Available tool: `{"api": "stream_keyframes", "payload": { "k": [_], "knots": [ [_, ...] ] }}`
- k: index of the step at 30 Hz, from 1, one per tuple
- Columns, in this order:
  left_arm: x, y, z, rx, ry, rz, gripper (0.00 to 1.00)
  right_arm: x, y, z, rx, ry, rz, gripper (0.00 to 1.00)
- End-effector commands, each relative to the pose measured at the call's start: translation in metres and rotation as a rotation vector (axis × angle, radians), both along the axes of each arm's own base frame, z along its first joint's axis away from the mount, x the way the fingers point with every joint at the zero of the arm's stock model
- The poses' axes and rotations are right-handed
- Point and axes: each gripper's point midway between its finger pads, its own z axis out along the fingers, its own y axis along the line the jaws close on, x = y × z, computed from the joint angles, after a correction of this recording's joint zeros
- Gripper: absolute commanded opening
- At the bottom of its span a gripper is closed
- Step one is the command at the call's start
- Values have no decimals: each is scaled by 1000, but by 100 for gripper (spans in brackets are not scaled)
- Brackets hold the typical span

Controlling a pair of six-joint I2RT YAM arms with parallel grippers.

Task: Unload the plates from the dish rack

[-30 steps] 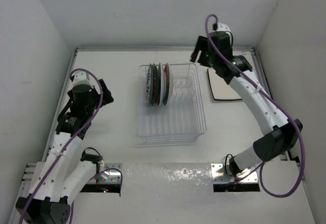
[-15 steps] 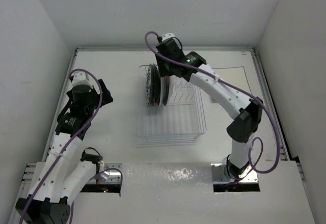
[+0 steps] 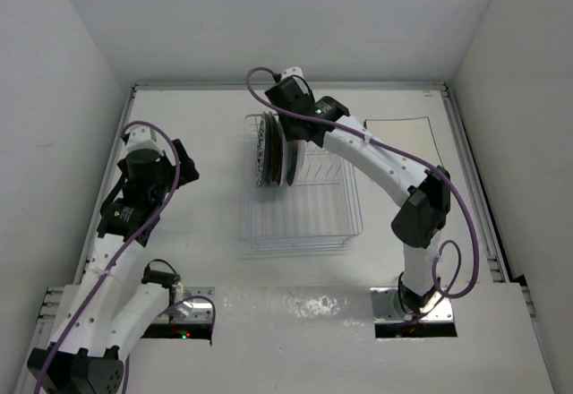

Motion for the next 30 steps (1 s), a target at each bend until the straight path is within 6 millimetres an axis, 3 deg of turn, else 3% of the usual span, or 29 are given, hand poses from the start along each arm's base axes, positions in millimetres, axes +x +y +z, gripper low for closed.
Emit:
{"api": "stream_keyframes", "payload": {
  "k": [1, 12, 15, 17, 21, 30],
  "knots": [
    [2, -4, 17, -10, -59, -16, 100, 7, -5, 3, -19, -31, -38, 45],
    [2, -4, 17, -9, -59, -14, 100, 20, -3, -31, -69, -8, -121, 33],
    [1, -4, 18, -9, -62, -14, 100, 24, -7, -40, -89, -17, -159, 24],
    [1, -4, 18, -10, -63, -15, 100, 25, -10, -40, -84, -35, -188, 11],
    [1, -5, 18, -12, -65, -19, 100, 23, -15, -17, -24, -109, -216, 0],
    [1, -4, 18, -12, -65, -16, 100, 31, -22, 55, 10, -234, -245, 0]
  ]
}}
